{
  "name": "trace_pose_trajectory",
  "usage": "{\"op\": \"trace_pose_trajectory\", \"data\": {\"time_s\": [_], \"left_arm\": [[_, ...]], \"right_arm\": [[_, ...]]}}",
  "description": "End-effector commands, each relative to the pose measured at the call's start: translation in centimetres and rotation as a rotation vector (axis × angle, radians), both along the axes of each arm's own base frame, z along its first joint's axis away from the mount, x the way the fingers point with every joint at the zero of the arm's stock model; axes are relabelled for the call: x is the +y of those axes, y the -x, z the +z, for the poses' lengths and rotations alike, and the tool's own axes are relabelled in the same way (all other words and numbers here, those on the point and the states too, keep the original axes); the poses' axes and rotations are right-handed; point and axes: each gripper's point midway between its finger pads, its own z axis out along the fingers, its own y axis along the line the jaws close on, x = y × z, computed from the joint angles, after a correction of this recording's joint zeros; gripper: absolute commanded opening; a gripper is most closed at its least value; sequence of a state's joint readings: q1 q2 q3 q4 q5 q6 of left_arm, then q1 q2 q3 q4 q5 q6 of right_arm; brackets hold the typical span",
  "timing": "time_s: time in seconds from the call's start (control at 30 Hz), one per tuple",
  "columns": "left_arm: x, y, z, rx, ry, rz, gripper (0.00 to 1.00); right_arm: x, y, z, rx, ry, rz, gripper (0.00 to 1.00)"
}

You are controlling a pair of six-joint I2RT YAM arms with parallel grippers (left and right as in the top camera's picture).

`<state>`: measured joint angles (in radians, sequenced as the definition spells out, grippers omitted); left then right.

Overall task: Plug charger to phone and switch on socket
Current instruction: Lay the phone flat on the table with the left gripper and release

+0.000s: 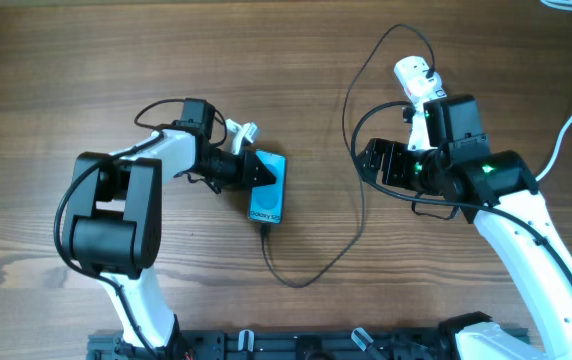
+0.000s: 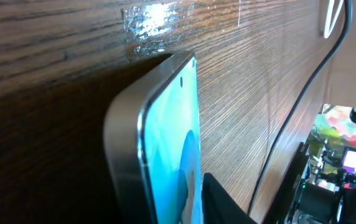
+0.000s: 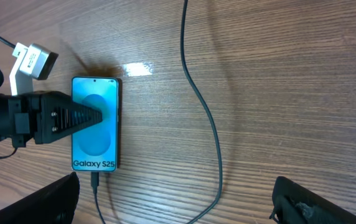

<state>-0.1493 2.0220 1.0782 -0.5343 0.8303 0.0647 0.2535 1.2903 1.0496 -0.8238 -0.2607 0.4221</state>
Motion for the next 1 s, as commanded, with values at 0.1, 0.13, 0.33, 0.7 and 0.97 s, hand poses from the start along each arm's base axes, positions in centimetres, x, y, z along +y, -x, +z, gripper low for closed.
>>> {"op": "trace_pose_trajectory", "data": {"time_s": [0.1,0.13,0.33,0.7,0.97], "left_arm": [[3.2,0.9,-4.0,0.049,-0.228,0.034,0.33],[3.2,0.9,-3.9,0.049,-0.228,0.035,0.35],[3.2,0.9,-4.0,0.049,-0.228,0.034,0.35],[3.3,1.0,-3.9,0.06,-0.232,0.041,0.49],[4.7,-1.0,-1.4,0.038,-0.253,0.126,0.89]], "right_arm": [[-0.1,-0.2,0.1,-0.005,0.007,-0.005,1.0],[-0.1,-0.2,0.1,-0.005,0.007,-0.005,0.99],[-0.1,-0.2,0.2,-0.006,0.007,-0.005,1.0],[-0.1,-0.3,0.2,-0.01,0.006,-0.005,0.99],[-0.2,-1.0,0.5,-0.032,-0.001,-0.035,0.22]]}}
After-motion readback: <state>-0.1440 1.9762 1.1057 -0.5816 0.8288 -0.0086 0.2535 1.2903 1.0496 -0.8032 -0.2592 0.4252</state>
